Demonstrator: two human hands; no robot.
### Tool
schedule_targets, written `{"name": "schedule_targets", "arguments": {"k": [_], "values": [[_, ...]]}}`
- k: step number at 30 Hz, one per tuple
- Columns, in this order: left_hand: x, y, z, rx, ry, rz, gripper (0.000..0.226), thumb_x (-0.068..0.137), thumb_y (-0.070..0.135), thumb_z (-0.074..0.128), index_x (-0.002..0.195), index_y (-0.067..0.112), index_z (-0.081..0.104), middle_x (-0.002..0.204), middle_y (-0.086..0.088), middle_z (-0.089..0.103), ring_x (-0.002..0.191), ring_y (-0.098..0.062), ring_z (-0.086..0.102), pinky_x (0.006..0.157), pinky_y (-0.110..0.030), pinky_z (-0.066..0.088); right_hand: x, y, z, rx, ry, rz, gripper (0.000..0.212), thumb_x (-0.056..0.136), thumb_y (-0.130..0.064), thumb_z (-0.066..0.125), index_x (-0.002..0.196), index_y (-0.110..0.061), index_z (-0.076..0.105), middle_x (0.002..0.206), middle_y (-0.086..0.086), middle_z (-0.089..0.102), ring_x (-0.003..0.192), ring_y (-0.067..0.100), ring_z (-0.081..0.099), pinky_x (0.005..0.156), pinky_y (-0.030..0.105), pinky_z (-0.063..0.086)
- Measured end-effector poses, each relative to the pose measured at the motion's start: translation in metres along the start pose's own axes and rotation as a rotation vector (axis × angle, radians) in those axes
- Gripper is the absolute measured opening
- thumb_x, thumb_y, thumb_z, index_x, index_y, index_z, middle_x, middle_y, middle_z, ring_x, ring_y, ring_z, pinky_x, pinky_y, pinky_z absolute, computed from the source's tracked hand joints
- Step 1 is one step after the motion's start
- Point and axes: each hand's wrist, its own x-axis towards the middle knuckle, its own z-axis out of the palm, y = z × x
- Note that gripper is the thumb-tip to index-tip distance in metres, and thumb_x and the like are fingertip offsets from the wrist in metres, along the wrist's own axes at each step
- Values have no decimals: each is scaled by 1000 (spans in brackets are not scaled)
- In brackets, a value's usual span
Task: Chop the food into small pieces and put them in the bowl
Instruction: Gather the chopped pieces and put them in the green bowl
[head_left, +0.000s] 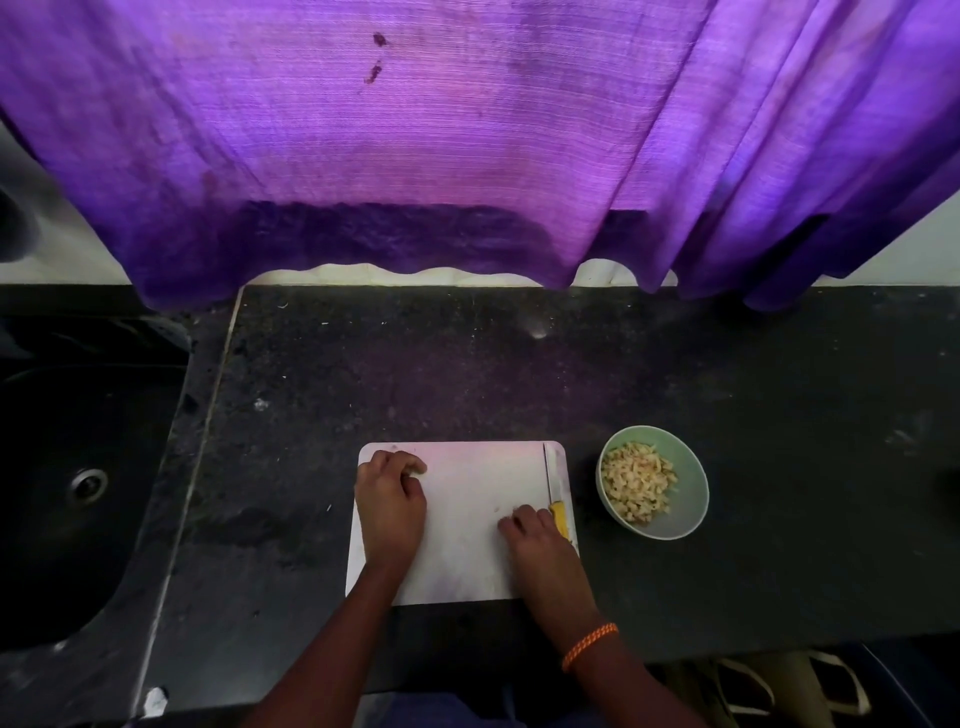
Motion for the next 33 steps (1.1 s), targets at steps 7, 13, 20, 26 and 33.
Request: {"name": "schedule_targets", "arguments": {"k": [7, 13, 20, 26, 33], "values": [[-1, 0, 0, -5, 10, 5, 43, 82, -16, 57, 89, 23, 74, 102, 10, 66, 103, -14, 50, 89, -29, 42, 22, -11, -12, 71, -26, 133, 38, 91, -4, 60, 126, -18, 58, 123, 6, 57, 111, 26, 55, 89, 38, 51], [-1, 0, 1, 2, 28, 24, 44, 81, -17, 58, 87, 23, 74, 100, 11, 67, 105, -15, 52, 89, -24, 37, 24, -14, -8, 167, 70, 240, 18, 84, -8, 64, 99, -19, 63, 102, 2, 62, 87, 22, 62, 71, 33, 52], [0, -3, 2, 0, 26, 32, 45, 80, -17, 58, 86, 24, 74, 99, 10, 67, 105, -19, 56, 90, -24, 37, 25, 13, -62, 505, 499, 403, 26, 77, -3, 74, 70, -19, 55, 79, -8, 53, 69, 5, 50, 60, 14, 35], [1, -1, 1, 1, 25, 33, 44, 79, -17, 58, 86, 23, 74, 98, 10, 66, 103, -21, 57, 89, -21, 37, 10, 66, -94, 492, 914, 589, 11, 90, -4, 67, 92, -15, 65, 98, -7, 57, 88, 12, 56, 75, 33, 51], [1, -1, 1, 7, 16, 42, 44, 78, -17, 57, 86, 22, 74, 96, 10, 65, 99, -23, 57, 87, -33, 45, 14, 94, -79, 309, 664, 675, 25, 92, 1, 57, 106, -7, 77, 104, 12, 73, 93, 30, 67, 83, 41, 56]]}}
